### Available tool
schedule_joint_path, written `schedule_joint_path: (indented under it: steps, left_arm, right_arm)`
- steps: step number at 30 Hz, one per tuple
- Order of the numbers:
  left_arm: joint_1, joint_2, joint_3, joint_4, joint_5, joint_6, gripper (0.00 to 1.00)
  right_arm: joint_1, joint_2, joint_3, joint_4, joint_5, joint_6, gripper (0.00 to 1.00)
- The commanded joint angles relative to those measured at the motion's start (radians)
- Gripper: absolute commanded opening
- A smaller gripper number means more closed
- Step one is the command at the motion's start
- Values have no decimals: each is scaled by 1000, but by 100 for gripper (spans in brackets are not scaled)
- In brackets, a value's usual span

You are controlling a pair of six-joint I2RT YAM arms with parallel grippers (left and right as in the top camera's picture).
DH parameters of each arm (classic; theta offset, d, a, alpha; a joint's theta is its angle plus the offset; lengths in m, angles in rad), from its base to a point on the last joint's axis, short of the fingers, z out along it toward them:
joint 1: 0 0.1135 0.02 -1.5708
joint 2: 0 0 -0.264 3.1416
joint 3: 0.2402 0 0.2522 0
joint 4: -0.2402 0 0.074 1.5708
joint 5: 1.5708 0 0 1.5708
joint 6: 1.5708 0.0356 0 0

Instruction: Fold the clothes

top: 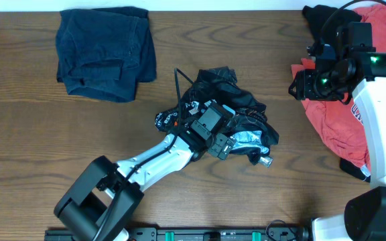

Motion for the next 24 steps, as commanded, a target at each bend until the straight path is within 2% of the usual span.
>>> schedule_joint_path:
  steps: [1,2,4,6,9,13,14,24]
  left_arm:
    - [-1,12,20,8,-34,-39,98]
    - [-1,11,20,9,-35,-39,99]
    - [-1,11,20,11,-40,-39,93]
    - [-1,11,20,10,-52,-39,82]
    - [0,6,20,8,-53,-39,49]
    - [-1,-16,20,7,-58,-39,10]
    - [-1,-26,20,7,-67,-39,6]
    - [0,-230,20,-39,-260,-39,6]
  right_arm:
    - [-8,-10,-7,4,-11,-11,52]
    - [-8,-10,-7,5,-11,-11,51]
    - [-8,-10,-7,8,-11,-11,51]
    - [-8,-10,-7,10,-11,-11,50]
    - [-8,-10,-7,10,-11,-11,49]
    - [-8,-10,-7,10,-11,-11,49]
    - [-8,-10,-7,10,-11,-11,50]
    - [-2,-10,-8,8,-36,-11,48]
